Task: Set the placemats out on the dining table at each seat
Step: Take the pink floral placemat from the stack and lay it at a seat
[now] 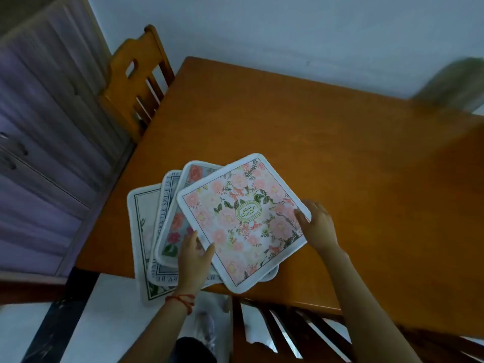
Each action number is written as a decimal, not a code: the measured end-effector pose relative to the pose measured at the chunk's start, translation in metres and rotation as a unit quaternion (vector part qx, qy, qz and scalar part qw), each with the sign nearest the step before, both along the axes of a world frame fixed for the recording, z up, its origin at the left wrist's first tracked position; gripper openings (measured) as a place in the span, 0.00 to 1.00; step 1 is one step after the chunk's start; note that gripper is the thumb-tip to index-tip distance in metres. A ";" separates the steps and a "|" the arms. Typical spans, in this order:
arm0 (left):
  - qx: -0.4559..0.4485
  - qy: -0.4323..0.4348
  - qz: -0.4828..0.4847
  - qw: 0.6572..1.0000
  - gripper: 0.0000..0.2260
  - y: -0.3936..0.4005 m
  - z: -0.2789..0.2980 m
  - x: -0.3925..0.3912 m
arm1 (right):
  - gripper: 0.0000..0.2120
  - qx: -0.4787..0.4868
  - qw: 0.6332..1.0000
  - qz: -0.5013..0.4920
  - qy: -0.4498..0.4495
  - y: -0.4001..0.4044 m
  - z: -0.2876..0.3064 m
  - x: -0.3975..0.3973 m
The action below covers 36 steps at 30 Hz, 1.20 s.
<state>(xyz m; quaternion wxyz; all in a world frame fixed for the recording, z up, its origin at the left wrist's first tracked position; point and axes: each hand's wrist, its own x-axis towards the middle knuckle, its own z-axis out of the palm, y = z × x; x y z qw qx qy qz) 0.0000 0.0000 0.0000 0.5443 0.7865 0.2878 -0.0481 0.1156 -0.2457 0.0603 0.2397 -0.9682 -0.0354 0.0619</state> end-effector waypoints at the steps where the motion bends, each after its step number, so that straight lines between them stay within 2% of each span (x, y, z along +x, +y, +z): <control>1: -0.014 -0.005 0.015 1.000 0.25 0.000 -0.003 0.001 | 0.20 0.008 1.000 -0.005 -0.004 0.000 -0.003 0.007; 3: -0.032 0.011 0.042 0.999 0.21 -0.005 0.007 0.004 | 0.19 0.017 1.000 0.000 0.007 -0.001 -0.008 0.019; 9: -0.057 0.033 0.158 0.985 0.19 -0.020 0.019 0.015 | 0.19 0.031 0.998 0.008 0.058 0.001 -0.024 0.056; 13: -0.070 0.022 0.202 0.977 0.07 -0.025 0.025 0.019 | 0.17 0.043 0.995 0.018 0.086 -0.002 -0.033 0.076; 16: -0.082 0.022 0.247 0.965 0.07 -0.023 0.019 0.022 | 0.13 0.052 0.994 0.018 0.098 -0.003 -0.037 0.087; 19: -0.084 0.036 0.271 0.958 0.12 -0.022 0.015 0.025 | 0.10 0.066 0.993 0.020 0.092 -0.003 -0.041 0.093; 24: -0.088 0.047 0.314 0.944 0.20 -0.021 0.012 0.028 | 0.11 0.101 0.990 -0.001 0.099 0.001 -0.042 0.099; 32: -0.094 0.052 0.320 0.941 0.13 -0.005 0.008 0.029 | 0.09 0.137 0.981 -0.044 0.132 -0.002 -0.053 0.101; 36: -0.058 0.048 0.261 0.962 0.04 -0.006 0.014 0.032 | 0.10 0.165 0.971 -0.081 0.153 -0.005 -0.054 0.100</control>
